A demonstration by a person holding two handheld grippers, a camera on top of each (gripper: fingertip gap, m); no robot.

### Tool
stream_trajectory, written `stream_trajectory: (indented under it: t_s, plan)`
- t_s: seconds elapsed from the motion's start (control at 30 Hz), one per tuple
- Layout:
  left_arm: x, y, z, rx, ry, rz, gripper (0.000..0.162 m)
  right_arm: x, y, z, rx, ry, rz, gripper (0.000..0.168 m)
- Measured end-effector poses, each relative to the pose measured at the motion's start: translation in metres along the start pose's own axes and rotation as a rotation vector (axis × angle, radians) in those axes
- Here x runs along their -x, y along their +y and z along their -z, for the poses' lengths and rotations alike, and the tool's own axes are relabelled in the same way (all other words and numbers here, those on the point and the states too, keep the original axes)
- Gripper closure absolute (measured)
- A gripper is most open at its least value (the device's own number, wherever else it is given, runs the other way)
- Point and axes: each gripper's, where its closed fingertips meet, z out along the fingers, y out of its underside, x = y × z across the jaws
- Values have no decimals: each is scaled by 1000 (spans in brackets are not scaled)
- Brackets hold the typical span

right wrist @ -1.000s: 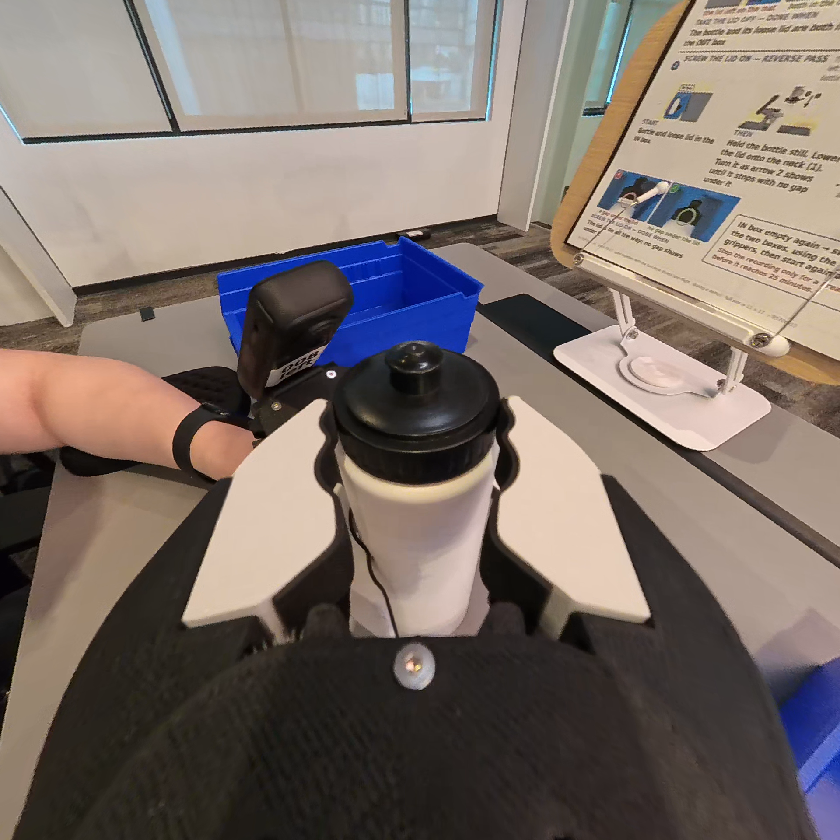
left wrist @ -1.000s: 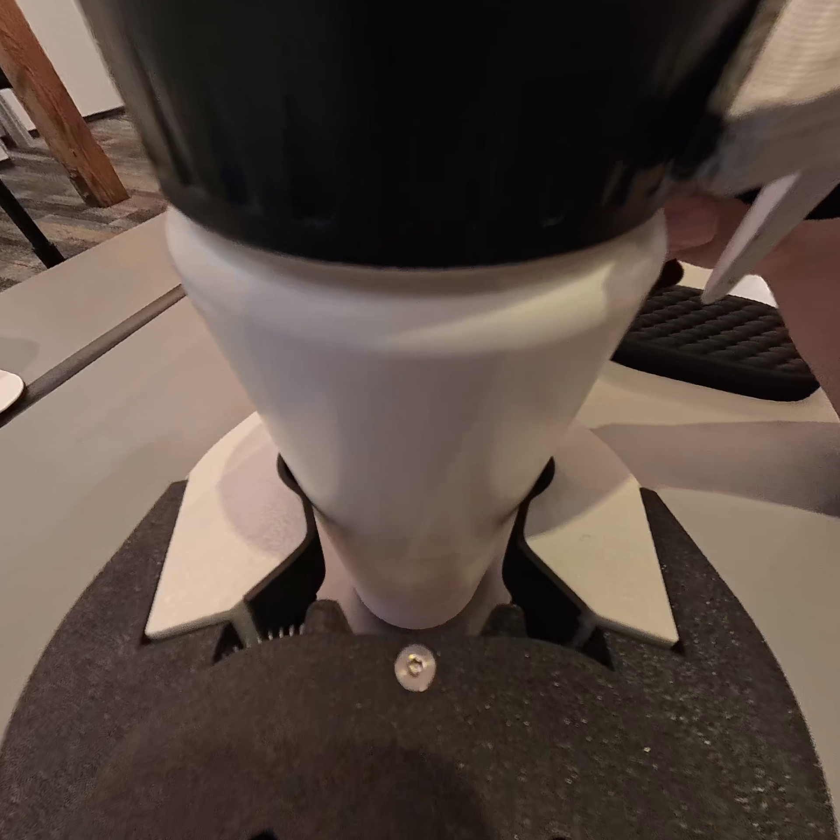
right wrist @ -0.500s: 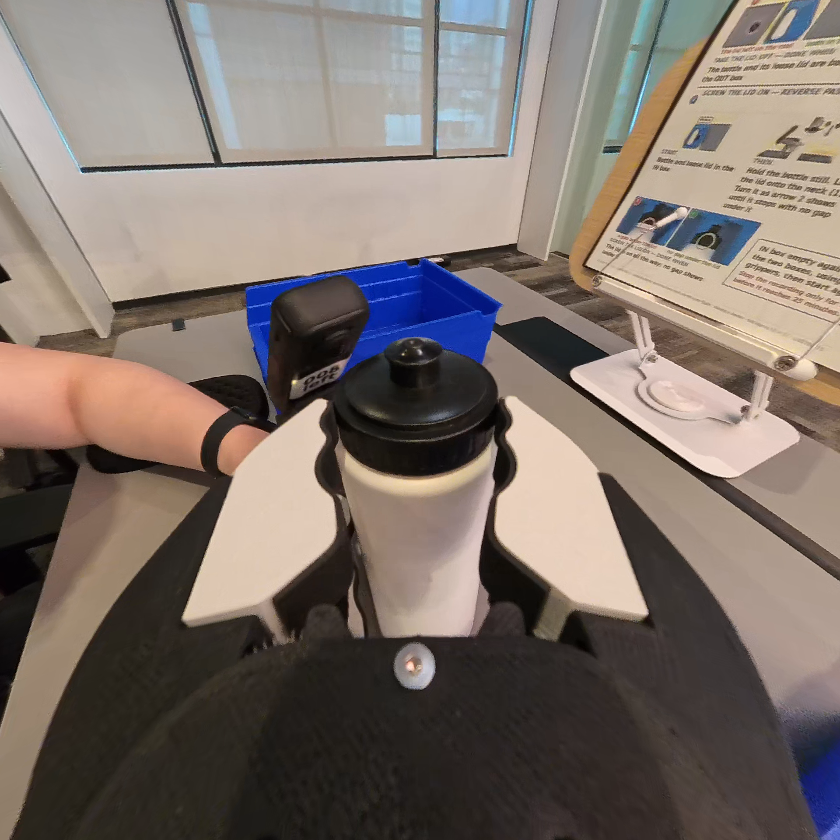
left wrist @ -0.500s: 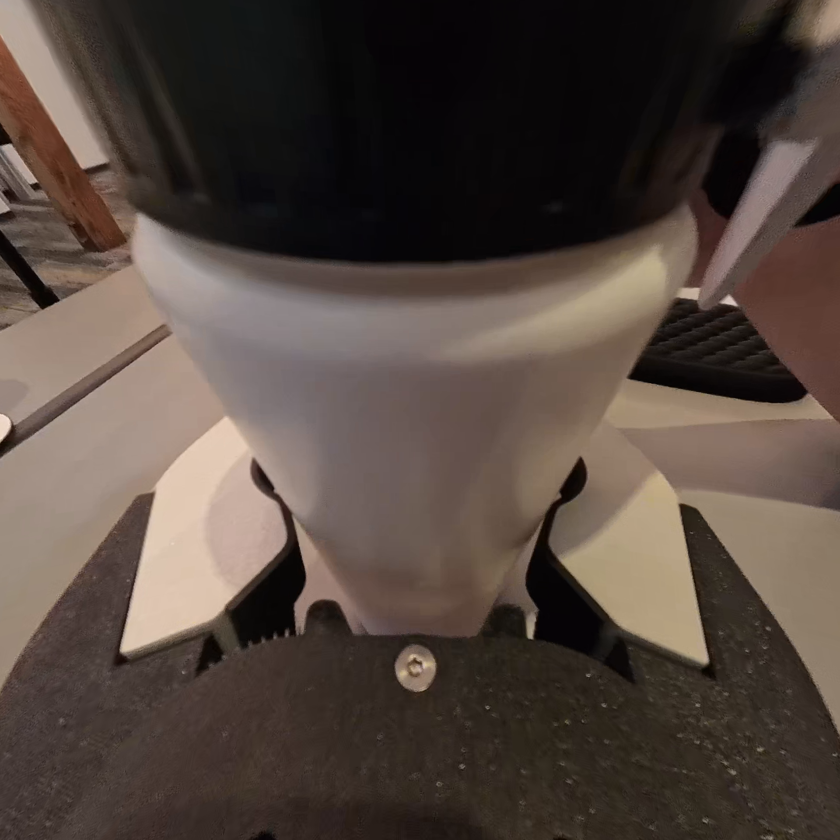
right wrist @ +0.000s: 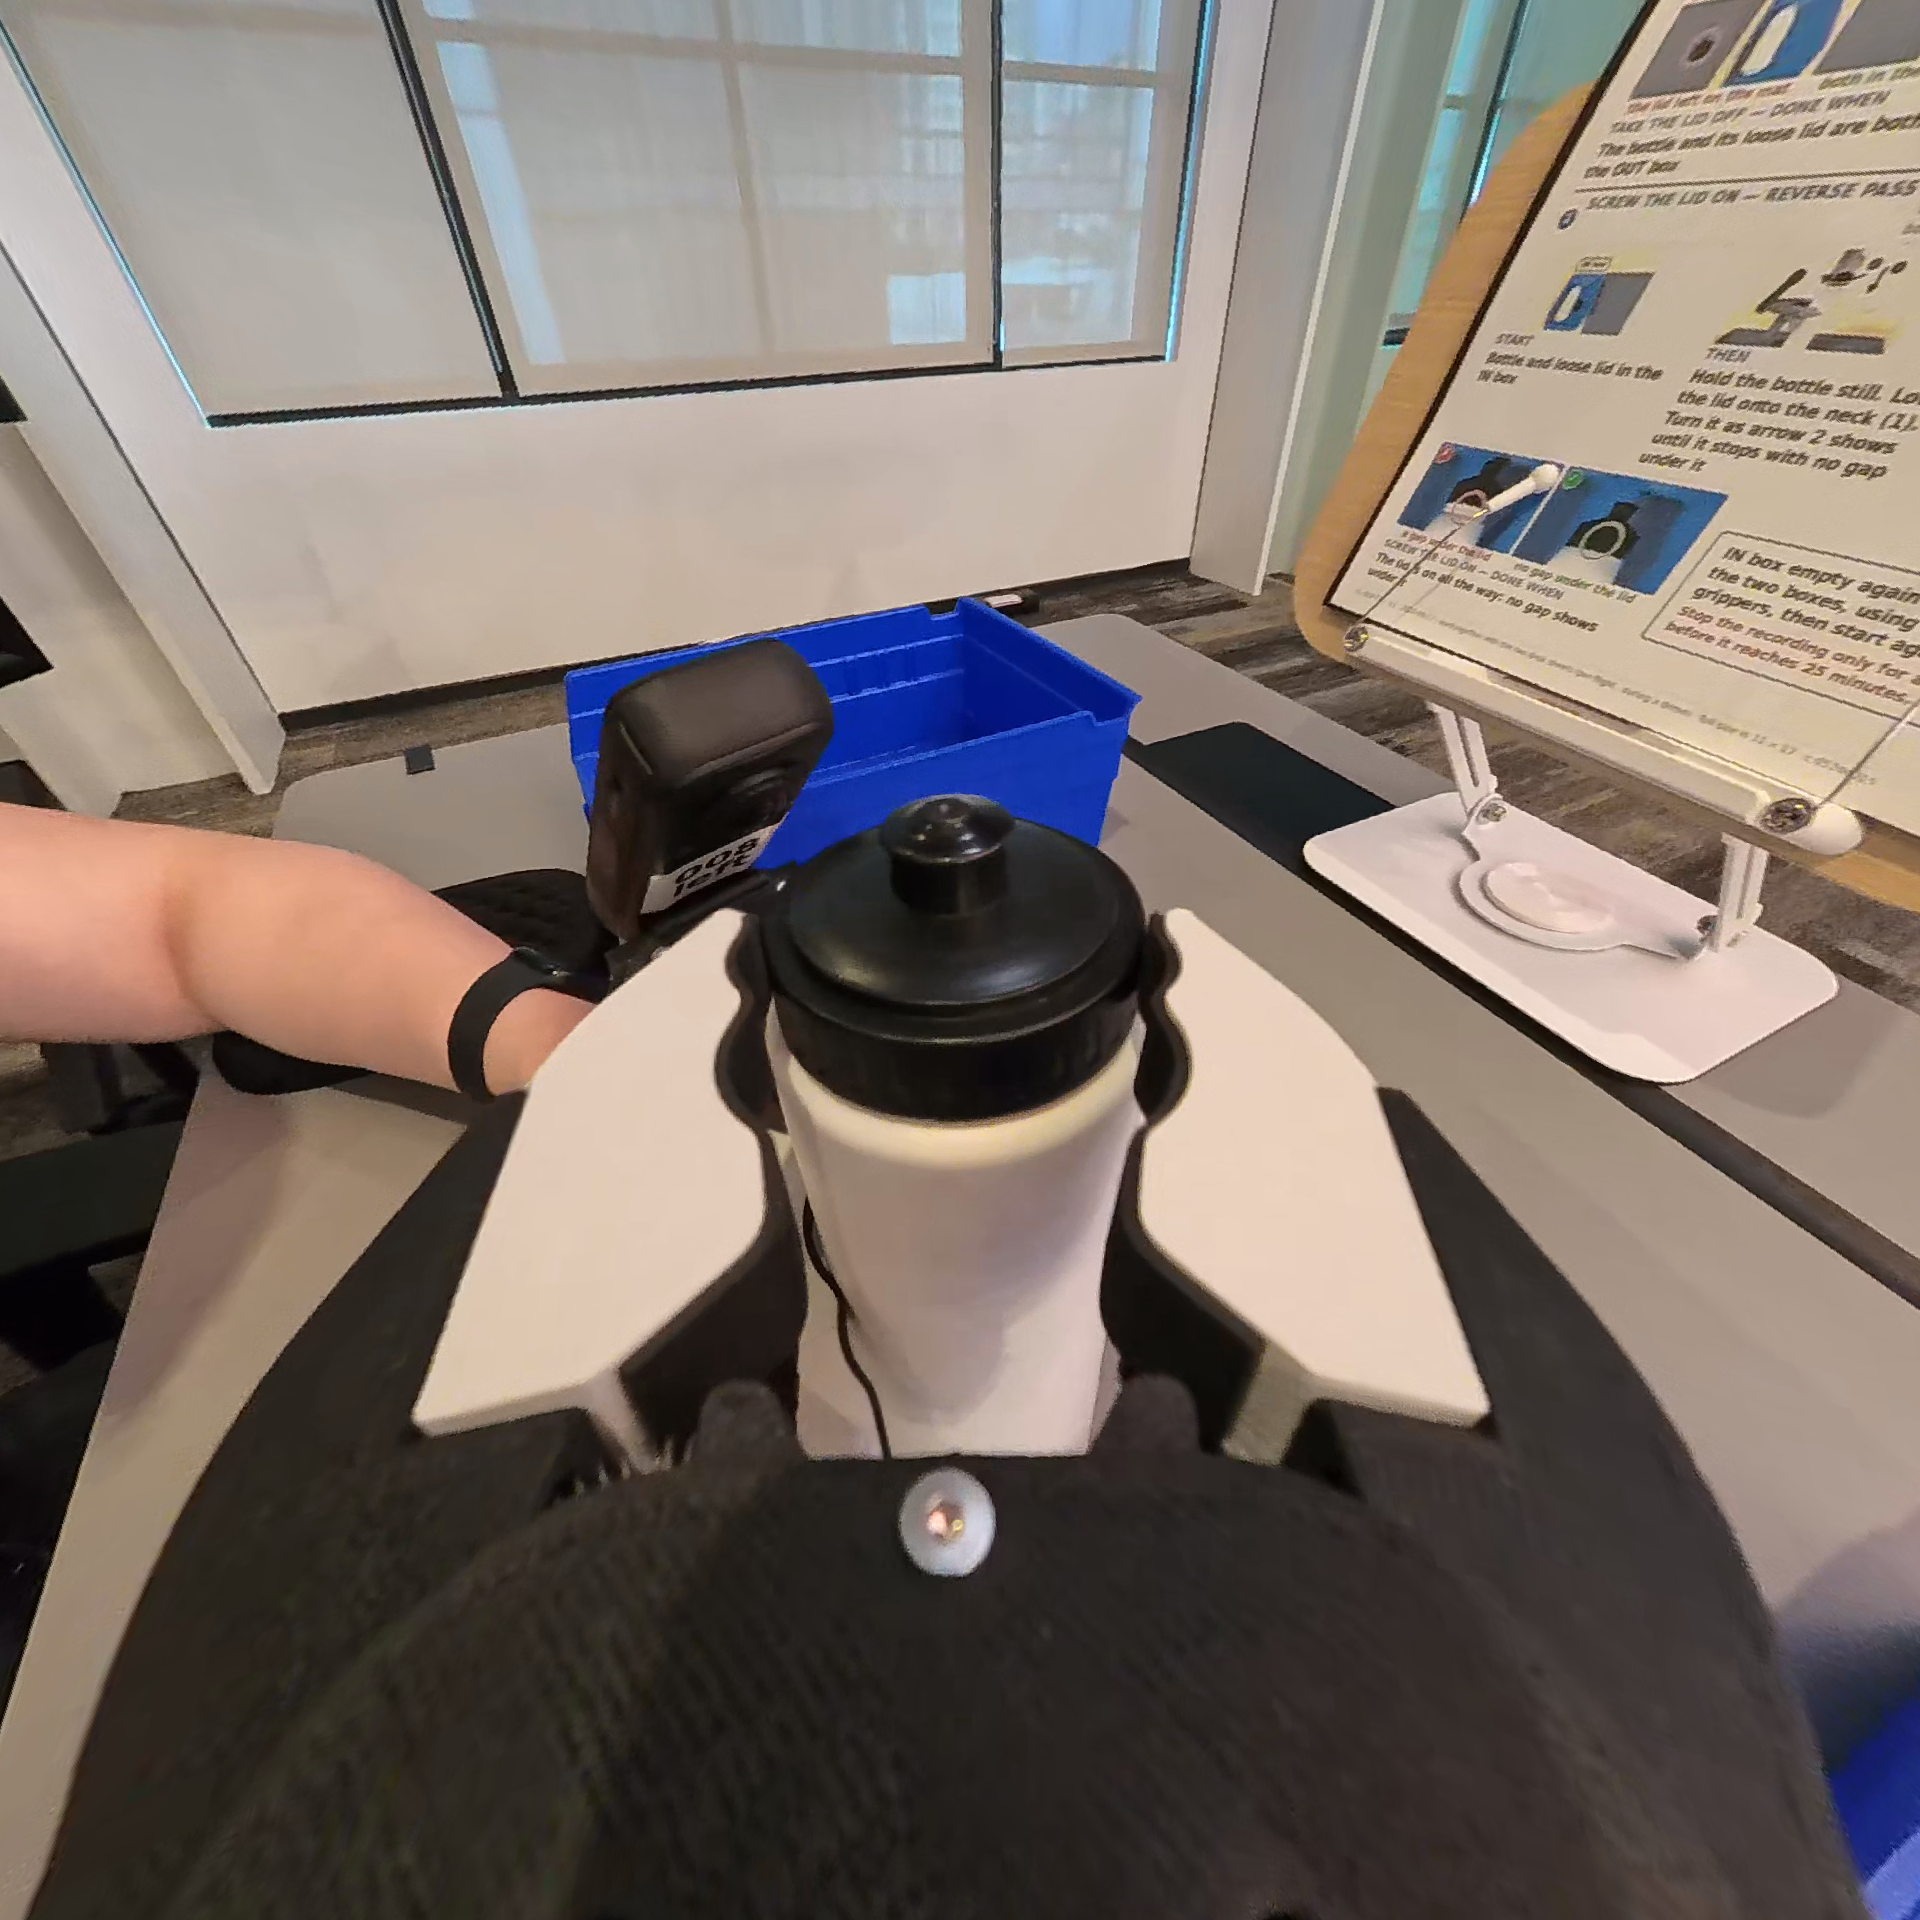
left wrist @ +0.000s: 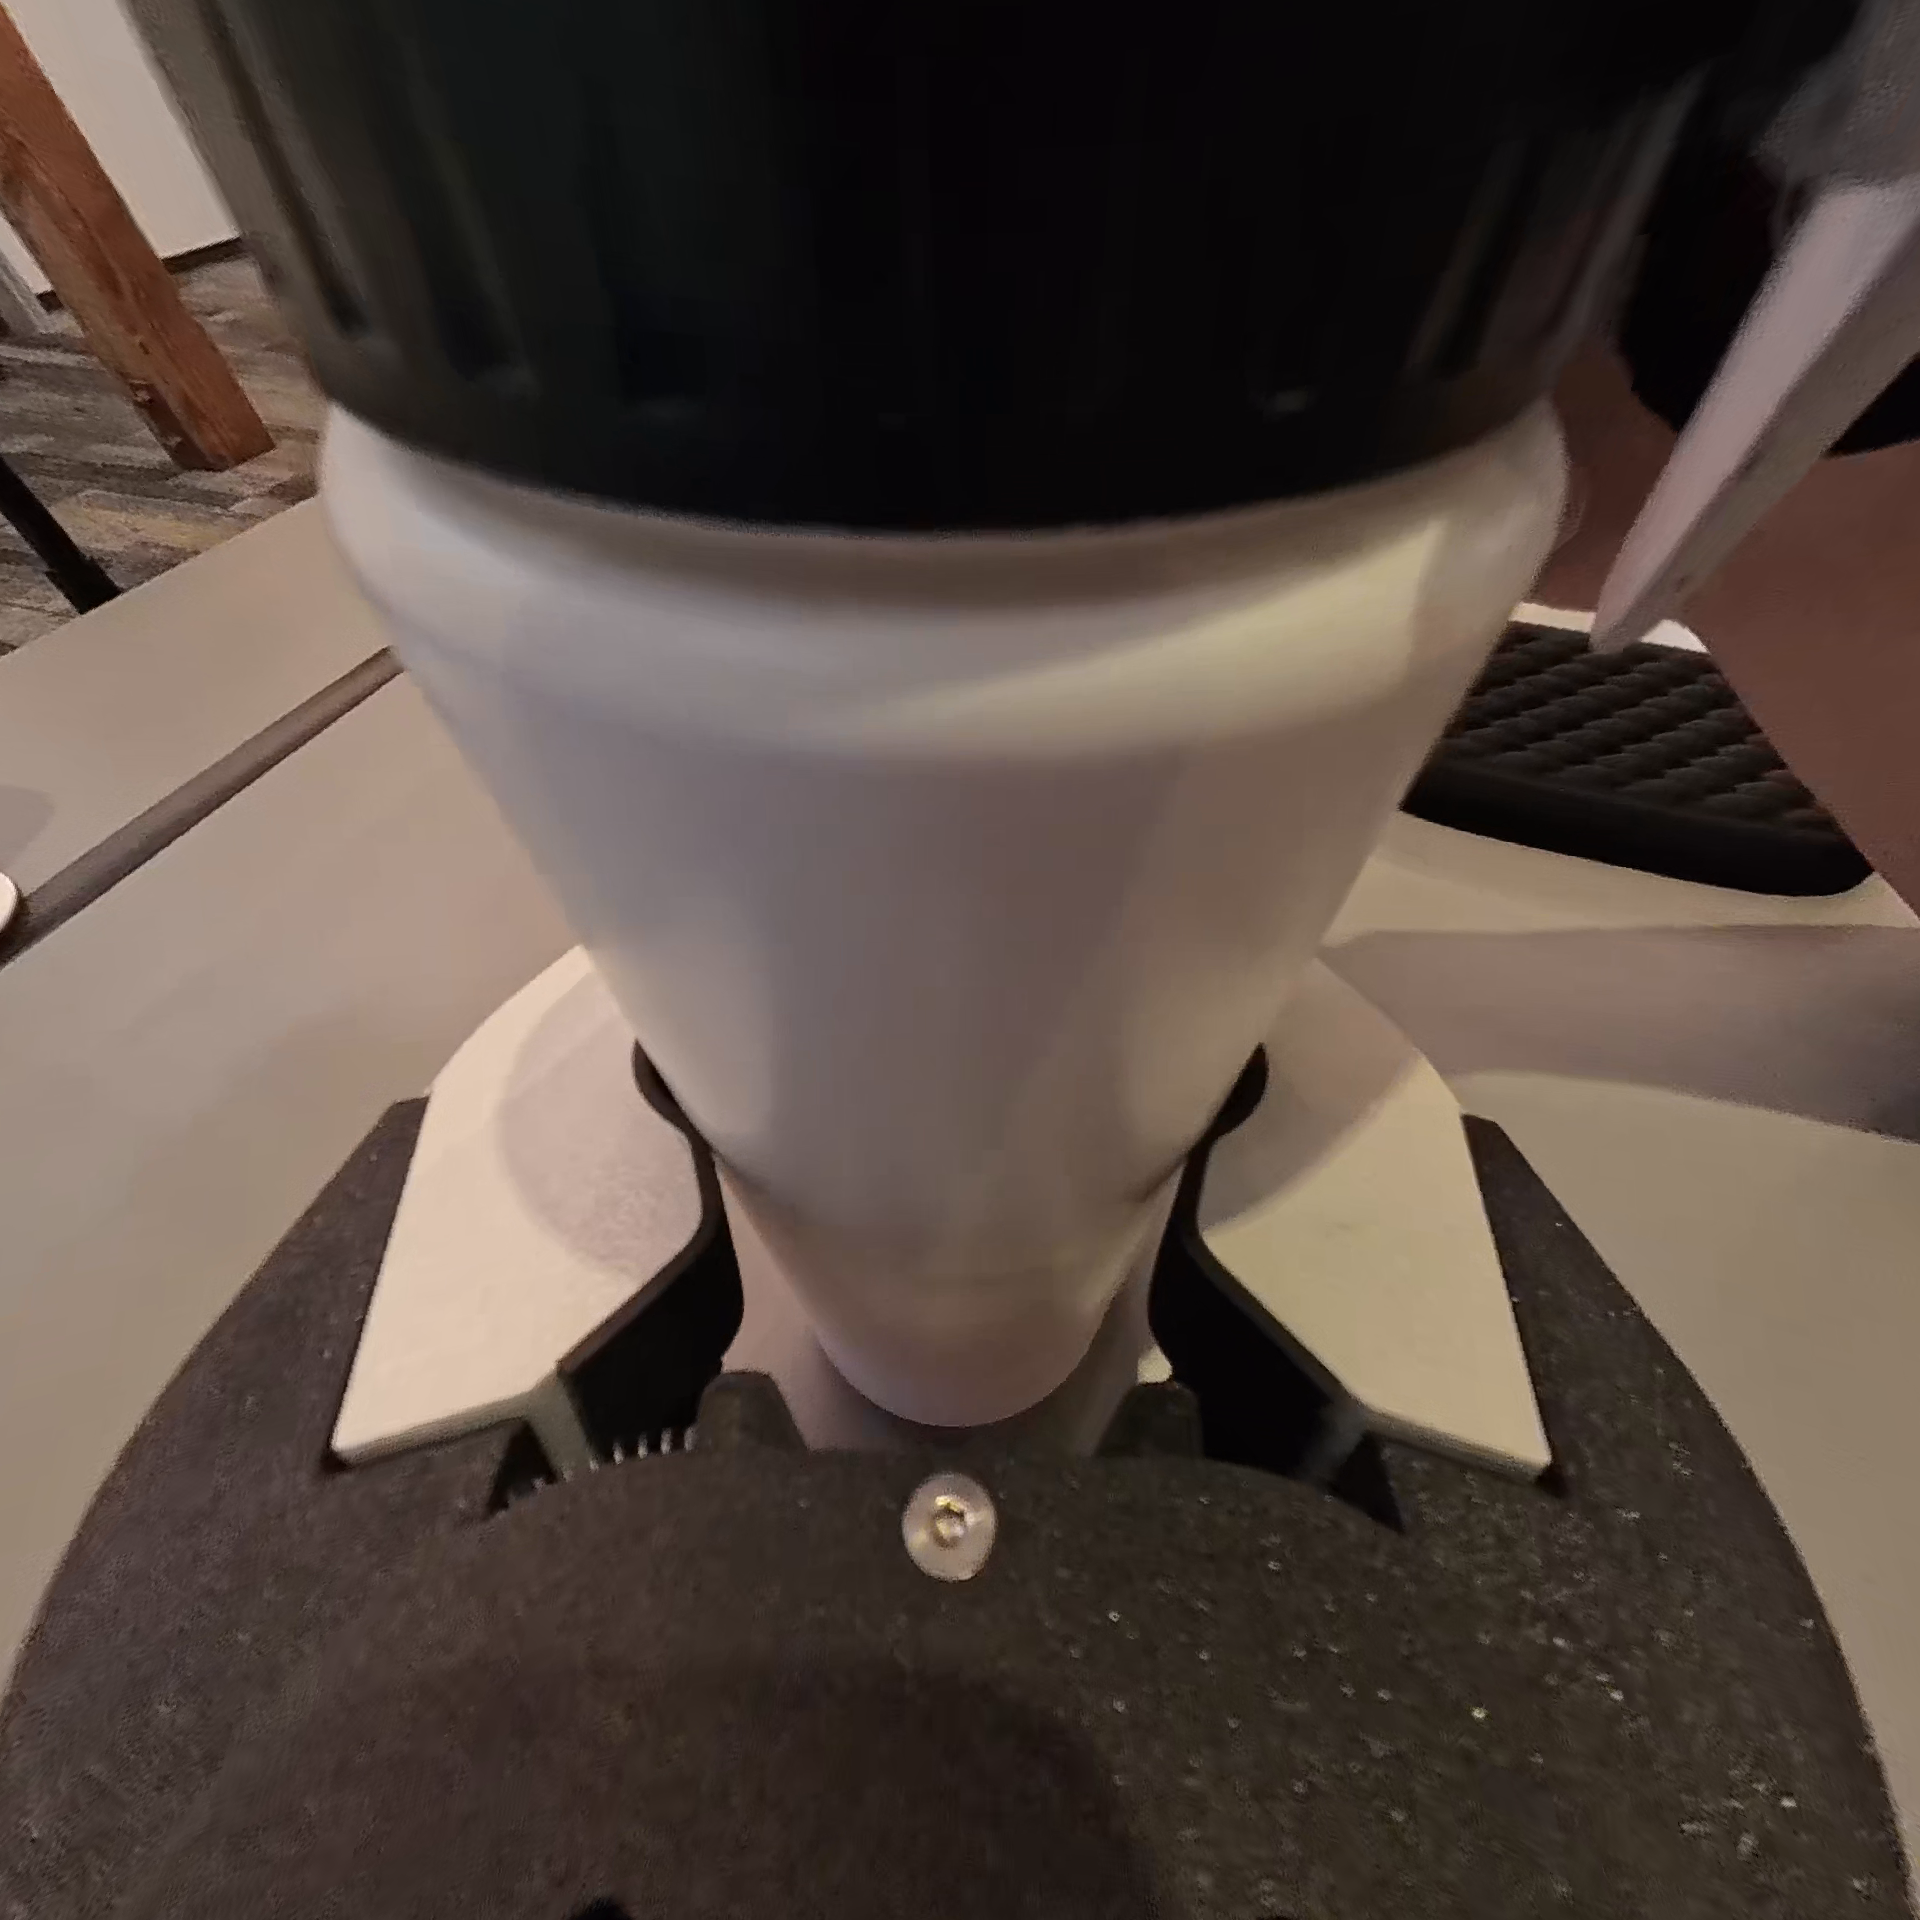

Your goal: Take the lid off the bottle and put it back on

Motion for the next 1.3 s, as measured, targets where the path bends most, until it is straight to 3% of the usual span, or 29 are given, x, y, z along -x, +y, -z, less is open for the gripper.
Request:
stream_trajectory:
  t_s: [0.37,0.47,0.53,0.73,0.83,0.97,1.3]
  plan:
    - [-1,0,-1,13,-9,5,62,0,-1,3,-19,69,24,98]
    - [-2,-6,-1,-62,14,-19,60,4,-1,2,-27,35,27,98]
    - [-1,-15,2,-135,0,-45,49,6,-1,1,-40,-11,9,98]
    - [0,-12,3,-96,6,-44,59,1,-1,2,-112,-83,-40,98]
    - [1,-11,3,-81,-1,-33,60,-7,2,6,-42,-9,-14,86]
    - [1,-10,3,-69,-13,-29,60,-1,2,7,28,28,63,102]
    - [0,-8,2,-25,-28,-15,61,1,3,9,70,68,40,102]
